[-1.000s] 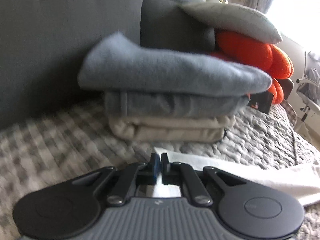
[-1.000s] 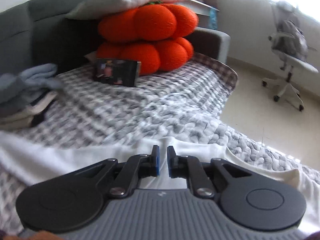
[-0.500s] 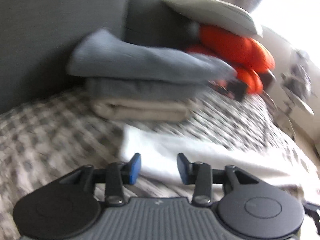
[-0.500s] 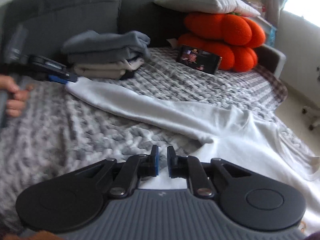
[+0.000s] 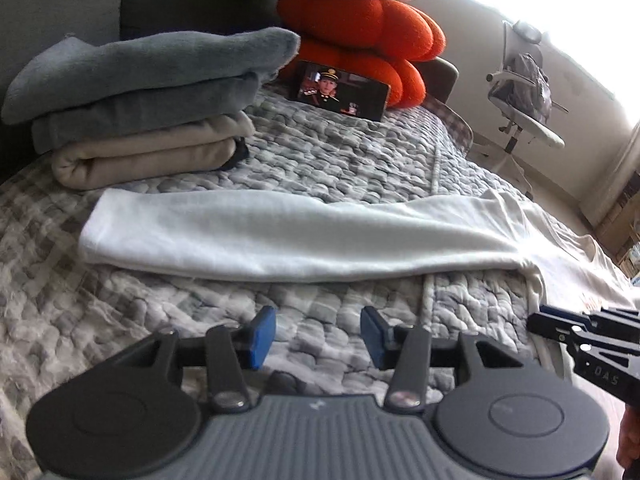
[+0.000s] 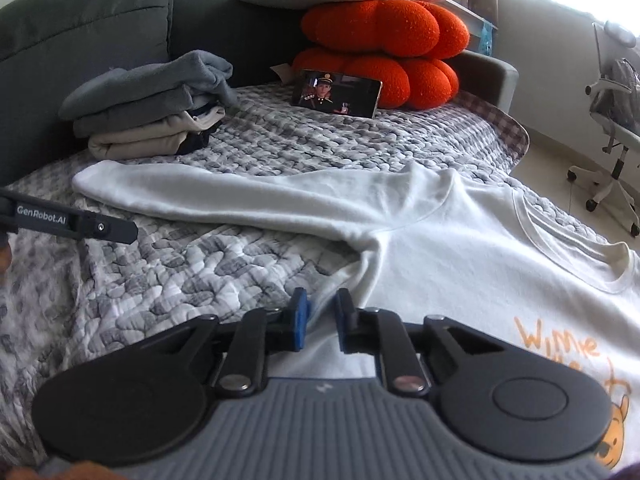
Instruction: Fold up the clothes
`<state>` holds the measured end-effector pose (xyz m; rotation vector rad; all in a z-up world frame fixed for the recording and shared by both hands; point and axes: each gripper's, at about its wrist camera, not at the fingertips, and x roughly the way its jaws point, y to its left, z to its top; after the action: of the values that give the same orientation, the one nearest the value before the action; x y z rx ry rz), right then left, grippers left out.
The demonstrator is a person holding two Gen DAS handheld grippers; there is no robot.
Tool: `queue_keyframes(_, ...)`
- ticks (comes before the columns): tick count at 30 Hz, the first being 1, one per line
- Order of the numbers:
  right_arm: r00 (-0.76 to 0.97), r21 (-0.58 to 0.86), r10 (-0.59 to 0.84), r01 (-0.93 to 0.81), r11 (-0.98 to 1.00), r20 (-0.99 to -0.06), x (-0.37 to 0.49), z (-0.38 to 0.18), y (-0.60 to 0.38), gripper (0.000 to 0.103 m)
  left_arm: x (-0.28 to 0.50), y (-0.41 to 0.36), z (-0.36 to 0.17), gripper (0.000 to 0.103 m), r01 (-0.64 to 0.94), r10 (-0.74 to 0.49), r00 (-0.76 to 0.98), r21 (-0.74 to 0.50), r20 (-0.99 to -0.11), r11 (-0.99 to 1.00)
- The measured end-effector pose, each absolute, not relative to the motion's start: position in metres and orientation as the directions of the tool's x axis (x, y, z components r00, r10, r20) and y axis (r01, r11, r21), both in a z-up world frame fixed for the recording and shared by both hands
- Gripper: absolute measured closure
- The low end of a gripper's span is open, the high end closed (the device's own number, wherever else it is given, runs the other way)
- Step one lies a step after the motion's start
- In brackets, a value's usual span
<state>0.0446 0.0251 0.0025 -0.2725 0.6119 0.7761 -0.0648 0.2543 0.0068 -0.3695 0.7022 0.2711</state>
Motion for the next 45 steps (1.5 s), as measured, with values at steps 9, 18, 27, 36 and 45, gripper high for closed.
queue_keyframes(9, 0.597, -0.009, 0.563, -0.69, 0.724, -0.571, 0.038, 0.007, 0.026, 0.101, -0.067, 0.26, 0.005, 0.055, -0.374, 0.118, 0.734, -0.253, -0.669, 0.892)
queue_keyframes(18, 0.622, 0.001, 0.55, -0.662, 0.749, -0.557, 0.038, 0.001, 0.026, 0.091, -0.069, 0.263, 0.003, 0.052, -0.39, 0.126, 0.734, -0.262, -0.667, 0.883)
queue_keyframes(27, 0.661, -0.061, 0.514, -0.643, 0.763, -0.546, 0.034, -0.003, 0.033, 0.087, -0.069, 0.263, 0.002, 0.049, -0.389, 0.133, 0.737, -0.255, -0.663, 0.885)
queue_keyframes(36, 0.616, 0.029, 0.565, -0.662, 0.749, -0.55, 0.039, -0.006, 0.03, 0.092, -0.07, 0.265, 0.003, 0.049, -0.4, 0.135, 0.736, -0.265, -0.663, 0.877)
queue_keyframes(45, 0.553, 0.112, 0.651, -0.712, 0.694, -0.52, 0.039, -0.004, 0.02, 0.081, -0.07, 0.258, 0.006, 0.049, -0.408, 0.154, 0.737, -0.251, -0.658, 0.878)
